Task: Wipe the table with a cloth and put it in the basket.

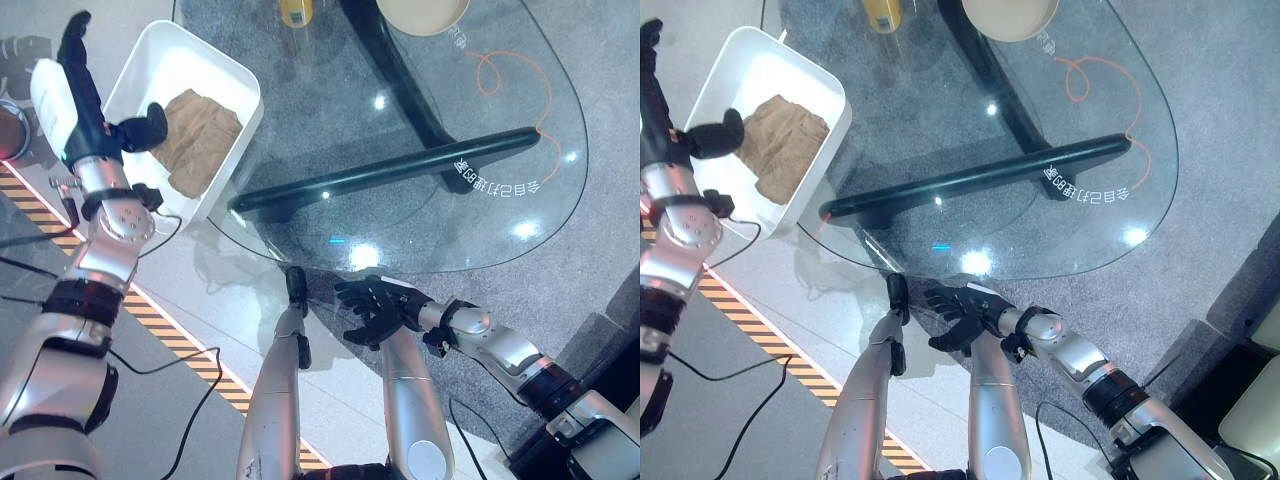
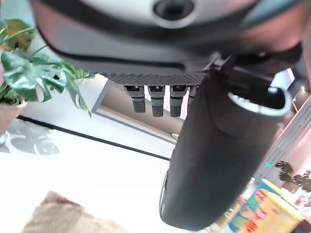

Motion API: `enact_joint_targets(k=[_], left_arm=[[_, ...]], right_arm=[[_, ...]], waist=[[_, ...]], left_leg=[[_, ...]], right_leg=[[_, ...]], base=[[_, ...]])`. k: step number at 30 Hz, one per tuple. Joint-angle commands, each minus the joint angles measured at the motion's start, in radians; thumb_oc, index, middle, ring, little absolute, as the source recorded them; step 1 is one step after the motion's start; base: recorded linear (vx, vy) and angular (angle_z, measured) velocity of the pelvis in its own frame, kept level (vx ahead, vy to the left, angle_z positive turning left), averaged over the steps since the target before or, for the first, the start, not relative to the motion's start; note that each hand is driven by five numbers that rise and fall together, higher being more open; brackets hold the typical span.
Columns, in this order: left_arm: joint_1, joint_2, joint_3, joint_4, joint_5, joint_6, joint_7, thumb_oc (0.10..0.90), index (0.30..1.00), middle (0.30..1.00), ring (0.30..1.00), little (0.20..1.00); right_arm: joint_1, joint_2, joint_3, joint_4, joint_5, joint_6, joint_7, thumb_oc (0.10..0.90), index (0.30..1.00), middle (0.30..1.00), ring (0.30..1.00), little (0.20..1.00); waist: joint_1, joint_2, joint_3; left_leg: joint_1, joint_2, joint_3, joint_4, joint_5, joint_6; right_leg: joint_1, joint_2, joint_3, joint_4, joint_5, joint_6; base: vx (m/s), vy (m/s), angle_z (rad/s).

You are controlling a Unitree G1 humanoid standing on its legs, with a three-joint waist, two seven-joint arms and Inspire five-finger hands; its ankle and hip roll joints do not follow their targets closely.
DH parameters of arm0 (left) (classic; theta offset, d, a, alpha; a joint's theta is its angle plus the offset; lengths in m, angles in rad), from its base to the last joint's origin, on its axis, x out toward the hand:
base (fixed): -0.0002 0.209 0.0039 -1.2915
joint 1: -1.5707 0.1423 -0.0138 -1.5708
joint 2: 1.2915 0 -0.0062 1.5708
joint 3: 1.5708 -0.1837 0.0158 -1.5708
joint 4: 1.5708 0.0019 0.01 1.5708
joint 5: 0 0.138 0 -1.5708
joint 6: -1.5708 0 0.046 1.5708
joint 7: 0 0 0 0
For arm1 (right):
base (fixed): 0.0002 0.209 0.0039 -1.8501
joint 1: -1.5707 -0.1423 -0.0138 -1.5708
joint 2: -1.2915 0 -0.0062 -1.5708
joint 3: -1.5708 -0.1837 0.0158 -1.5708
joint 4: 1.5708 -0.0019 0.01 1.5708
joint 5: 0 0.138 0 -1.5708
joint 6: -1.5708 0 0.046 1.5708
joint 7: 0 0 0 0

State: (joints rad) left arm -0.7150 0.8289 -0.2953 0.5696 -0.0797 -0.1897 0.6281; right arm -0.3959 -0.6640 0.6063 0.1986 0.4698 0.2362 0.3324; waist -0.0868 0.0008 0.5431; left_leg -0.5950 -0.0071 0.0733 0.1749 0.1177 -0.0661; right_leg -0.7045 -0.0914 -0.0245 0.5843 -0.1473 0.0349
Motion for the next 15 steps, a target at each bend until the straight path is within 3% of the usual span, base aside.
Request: enact_joint_targets(k=[1,5,10,15], left_arm=[[0.049,0.008,0.126,-0.100,0.015,-0.096,-0.050,0.800,0.900,0.900,0.900,0.900],[0.203,-0.047,0.168,-0.208,0.022,-0.110,-0.105,0.800,0.900,0.900,0.900,0.900],[0.431,-0.167,0.173,-0.338,0.016,-0.102,-0.223,0.800,0.900,0.900,0.900,0.900],[0.546,-0.236,0.147,-0.334,-0.091,-0.086,-0.319,0.800,0.900,0.900,0.900,0.900]], right_arm=[[0.078,0.049,-0.033,-0.040,0.002,-0.090,0.066,0.800,0.900,0.900,0.900,0.900],[0.130,0.064,-0.065,-0.010,-0.024,-0.118,0.096,0.800,0.900,0.900,0.900,0.900],[0.244,0.116,-0.107,0.078,-0.081,-0.172,0.121,0.800,0.900,0.900,0.900,0.900],[0.308,0.160,-0.134,0.144,-0.104,-0.178,0.113,0.800,0.900,0.900,0.900,0.900]], waist=[[0.007,-0.008,-0.023],[0.026,-0.009,-0.024],[0.059,-0.011,-0.113],[0.075,-0.010,-0.174]], left_leg=[[0.062,-0.097,-0.031,0.181,-0.165,0.051],[0.139,-0.100,-0.047,0.142,-0.155,0.047],[0.237,-0.097,-0.075,0.073,-0.148,0.039],[0.302,-0.088,-0.092,0.035,-0.146,0.032]], right_leg=[[0.188,0.043,-0.006,-0.346,0.156,0.004],[0.265,0.041,-0.011,-0.367,0.151,0.006],[0.371,0.036,-0.031,-0.405,0.130,0.009],[0.452,0.036,-0.049,-0.447,0.125,0.007]], base=[[-0.02,-0.066,-0.02],[-0.03,-0.076,-0.03],[0.03,-0.100,0.05],[0.02,-0.094,0.13]])
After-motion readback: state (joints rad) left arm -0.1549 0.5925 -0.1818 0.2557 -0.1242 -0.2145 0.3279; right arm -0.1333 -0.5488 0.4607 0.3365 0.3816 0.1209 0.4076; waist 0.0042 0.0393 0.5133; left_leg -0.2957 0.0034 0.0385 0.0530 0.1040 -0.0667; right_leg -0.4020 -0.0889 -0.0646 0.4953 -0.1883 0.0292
